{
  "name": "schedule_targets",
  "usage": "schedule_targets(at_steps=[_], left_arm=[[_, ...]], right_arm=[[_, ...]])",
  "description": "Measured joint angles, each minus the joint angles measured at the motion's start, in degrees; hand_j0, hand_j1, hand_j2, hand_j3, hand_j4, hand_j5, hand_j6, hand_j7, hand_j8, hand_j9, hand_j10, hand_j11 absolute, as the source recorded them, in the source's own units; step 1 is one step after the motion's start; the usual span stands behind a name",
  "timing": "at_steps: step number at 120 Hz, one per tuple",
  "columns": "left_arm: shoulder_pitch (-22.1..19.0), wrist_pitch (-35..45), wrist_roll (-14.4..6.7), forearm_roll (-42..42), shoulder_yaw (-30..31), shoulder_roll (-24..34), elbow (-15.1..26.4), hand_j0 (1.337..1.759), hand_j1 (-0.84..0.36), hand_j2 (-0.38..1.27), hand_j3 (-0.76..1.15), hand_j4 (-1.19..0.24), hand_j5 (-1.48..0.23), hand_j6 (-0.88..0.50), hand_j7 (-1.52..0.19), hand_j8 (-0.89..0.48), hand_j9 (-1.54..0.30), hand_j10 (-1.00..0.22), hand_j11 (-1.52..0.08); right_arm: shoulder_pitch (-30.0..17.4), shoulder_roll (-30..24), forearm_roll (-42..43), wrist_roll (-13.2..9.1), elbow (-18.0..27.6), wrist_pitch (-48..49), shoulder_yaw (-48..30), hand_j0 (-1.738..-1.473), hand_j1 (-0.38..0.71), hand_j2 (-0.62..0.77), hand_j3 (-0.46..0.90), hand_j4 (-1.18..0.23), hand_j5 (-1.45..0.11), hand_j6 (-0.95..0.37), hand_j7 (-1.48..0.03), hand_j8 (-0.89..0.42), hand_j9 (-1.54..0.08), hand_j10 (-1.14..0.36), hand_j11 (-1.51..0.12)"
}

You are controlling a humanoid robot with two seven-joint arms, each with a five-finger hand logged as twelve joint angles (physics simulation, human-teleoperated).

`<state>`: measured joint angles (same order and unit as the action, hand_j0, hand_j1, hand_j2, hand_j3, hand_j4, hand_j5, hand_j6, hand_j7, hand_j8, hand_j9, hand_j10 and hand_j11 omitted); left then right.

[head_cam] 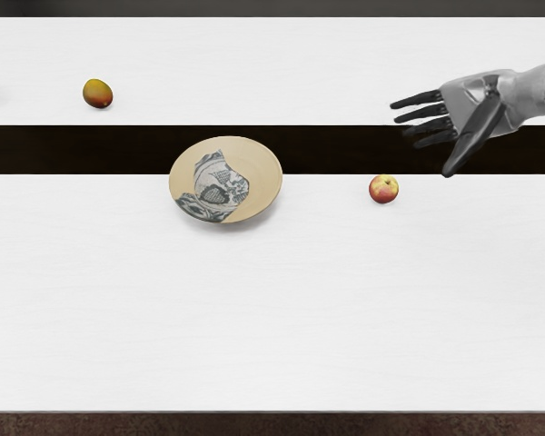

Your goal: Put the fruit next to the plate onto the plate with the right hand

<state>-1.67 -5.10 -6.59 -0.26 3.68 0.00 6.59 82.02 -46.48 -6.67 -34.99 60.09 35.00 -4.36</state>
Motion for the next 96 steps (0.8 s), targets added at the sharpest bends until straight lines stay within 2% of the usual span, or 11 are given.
schedule_targets(at_steps=[19, 27, 33, 40, 50, 60, 75, 88, 96], left_arm=[[0.00, 0.00, 0.00, 0.00, -0.01, 0.00, 0.00, 1.658, 0.34, 0.00, 0.00, -0.01, -0.01, -0.01, -0.01, -0.01, -0.01, -0.01, -0.01], [0.00, 0.00, 0.00, 0.00, -0.02, 0.00, 0.00, 1.658, 0.34, 0.00, 0.00, -0.01, -0.01, -0.01, -0.01, -0.01, -0.01, -0.01, -0.01], [0.00, 0.00, 0.00, 0.00, -0.02, 0.00, 0.00, 1.658, 0.34, 0.00, 0.00, -0.01, -0.01, -0.01, -0.01, -0.01, -0.01, -0.01, -0.01], [0.00, 0.00, 0.00, 0.00, -0.01, 0.00, 0.00, 1.658, 0.34, 0.00, 0.00, -0.01, -0.01, -0.01, -0.01, -0.01, -0.01, -0.01, -0.01], [0.00, 0.00, 0.00, 0.00, 0.00, 0.00, 0.00, 1.658, 0.34, 0.00, 0.00, -0.01, -0.01, -0.01, -0.01, -0.01, -0.01, -0.01, -0.01], [0.00, 0.00, 0.00, 0.00, 0.01, 0.00, 0.00, 1.658, 0.34, 0.00, 0.00, -0.01, -0.01, -0.01, -0.01, -0.01, -0.01, -0.01, -0.01], [0.00, 0.00, 0.00, 0.00, 0.00, 0.00, 0.00, 1.658, 0.34, 0.00, 0.00, -0.01, -0.01, -0.01, -0.01, -0.01, -0.01, -0.01, -0.01], [0.00, 0.00, 0.00, 0.00, 0.00, 0.00, 0.00, 1.658, 0.34, 0.00, 0.00, -0.01, -0.01, -0.01, -0.01, -0.01, -0.01, -0.01, -0.01], [0.00, 0.00, 0.00, 0.00, 0.00, 0.00, 0.00, 1.658, 0.34, 0.00, 0.00, -0.01, -0.01, -0.01, -0.01, -0.01, -0.01, -0.01, -0.01]], right_arm=[[-0.58, -0.51, 0.65, 0.00, -0.50, 0.03, -1.08, -1.658, -0.35, 0.00, 0.00, 0.00, 0.00, 0.00, 0.00, 0.00, 0.00, 0.00, 0.00], [2.07, 1.82, 2.89, 0.00, -1.03, -1.10, -1.05, -1.658, -0.35, 0.00, 0.00, 0.00, 0.00, 0.00, 0.00, 0.00, 0.00, 0.00, 0.00], [6.61, 6.07, 5.87, 0.00, -1.30, -2.45, 2.38, -1.658, -0.35, 0.00, 0.00, 0.00, 0.00, 0.00, 0.00, 0.00, 0.00, 0.00, 0.00], [12.77, 13.32, 7.97, -0.01, -1.39, -7.71, 10.56, -1.658, -0.35, 0.00, 0.00, 0.00, 0.00, 0.00, 0.00, 0.00, 0.00, 0.00, 0.00], [19.42, 23.46, 9.26, -0.01, -0.85, -20.57, 22.97, -1.658, -0.35, 0.00, 0.00, 0.00, 0.00, 0.00, 0.00, 0.00, 0.00, 0.00, 0.00], [22.91, 28.49, 9.88, -0.01, 3.52, -35.27, 31.18, -1.658, -0.35, 0.00, 0.00, 0.00, 0.00, 0.00, 0.00, 0.00, 0.00, 0.00, 0.00], [21.36, 31.36, 10.88, -0.01, 7.14, -46.58, 37.63, -1.658, -0.35, 0.00, 0.00, 0.00, 0.00, 0.00, 0.00, 0.00, 0.00, 0.00, 0.00], [16.37, 32.26, 13.82, -0.01, 6.56, -51.64, 39.47, -1.658, -0.35, 0.00, 0.00, 0.00, 0.00, 0.00, 0.00, 0.00, 0.00, 0.00, 0.00], [13.28, 32.50, 14.99, -0.01, 5.23, -53.52, 38.00, -1.658, -0.35, 0.00, 0.00, 0.00, 0.00, 0.00, 0.00, 0.00, 0.00, 0.00, 0.00]])
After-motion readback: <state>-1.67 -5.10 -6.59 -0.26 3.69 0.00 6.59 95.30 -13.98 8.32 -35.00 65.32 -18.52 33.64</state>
